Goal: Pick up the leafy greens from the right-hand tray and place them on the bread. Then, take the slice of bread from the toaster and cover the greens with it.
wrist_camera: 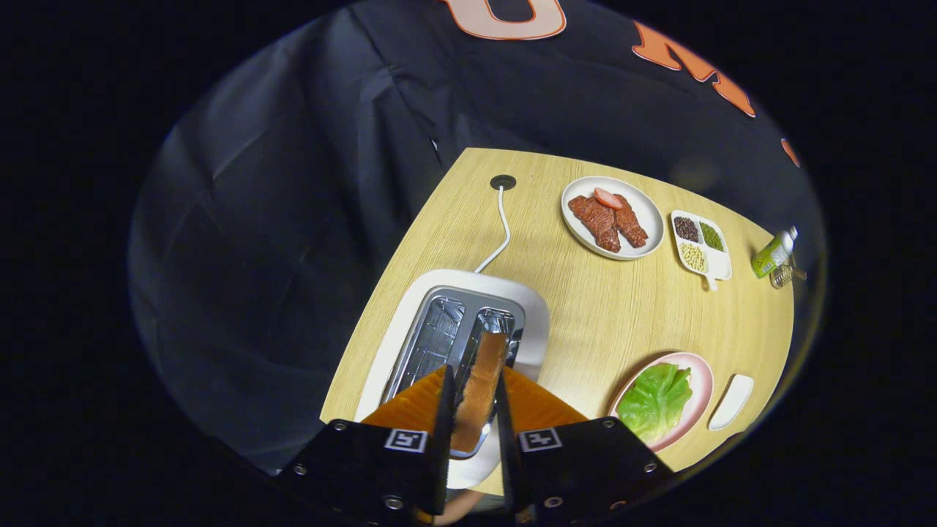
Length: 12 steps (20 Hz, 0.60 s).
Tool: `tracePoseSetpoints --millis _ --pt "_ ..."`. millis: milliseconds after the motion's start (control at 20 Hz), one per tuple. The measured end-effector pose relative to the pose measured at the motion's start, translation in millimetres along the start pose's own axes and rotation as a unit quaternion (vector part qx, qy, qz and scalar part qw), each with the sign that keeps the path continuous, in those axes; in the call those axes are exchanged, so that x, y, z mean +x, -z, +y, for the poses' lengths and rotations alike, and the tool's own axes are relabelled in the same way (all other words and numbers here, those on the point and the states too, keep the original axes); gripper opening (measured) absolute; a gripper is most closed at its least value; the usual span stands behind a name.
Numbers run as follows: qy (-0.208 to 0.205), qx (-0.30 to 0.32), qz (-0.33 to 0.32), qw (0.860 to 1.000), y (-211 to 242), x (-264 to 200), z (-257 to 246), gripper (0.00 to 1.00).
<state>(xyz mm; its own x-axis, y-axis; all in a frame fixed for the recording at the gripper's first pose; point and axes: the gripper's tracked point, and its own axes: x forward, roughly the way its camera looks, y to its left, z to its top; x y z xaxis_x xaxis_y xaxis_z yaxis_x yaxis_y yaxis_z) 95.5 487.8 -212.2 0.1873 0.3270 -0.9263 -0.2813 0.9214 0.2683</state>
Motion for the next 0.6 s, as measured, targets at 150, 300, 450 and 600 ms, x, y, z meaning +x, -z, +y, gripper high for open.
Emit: tracePoseSetpoints --millis 150,300,450,600 --pt "-0.029 0.027 -0.007 0.999 -1 -9 0 0.17" --pt "-0.049 0.042 -0.026 0.998 -7 -27 -4 0.14" --pt "-0.063 0.046 -0.050 0.996 -12 -52 -11 0.14" --pt "-0.095 0.055 -0.076 0.991 -15 -79 -12 0.14"
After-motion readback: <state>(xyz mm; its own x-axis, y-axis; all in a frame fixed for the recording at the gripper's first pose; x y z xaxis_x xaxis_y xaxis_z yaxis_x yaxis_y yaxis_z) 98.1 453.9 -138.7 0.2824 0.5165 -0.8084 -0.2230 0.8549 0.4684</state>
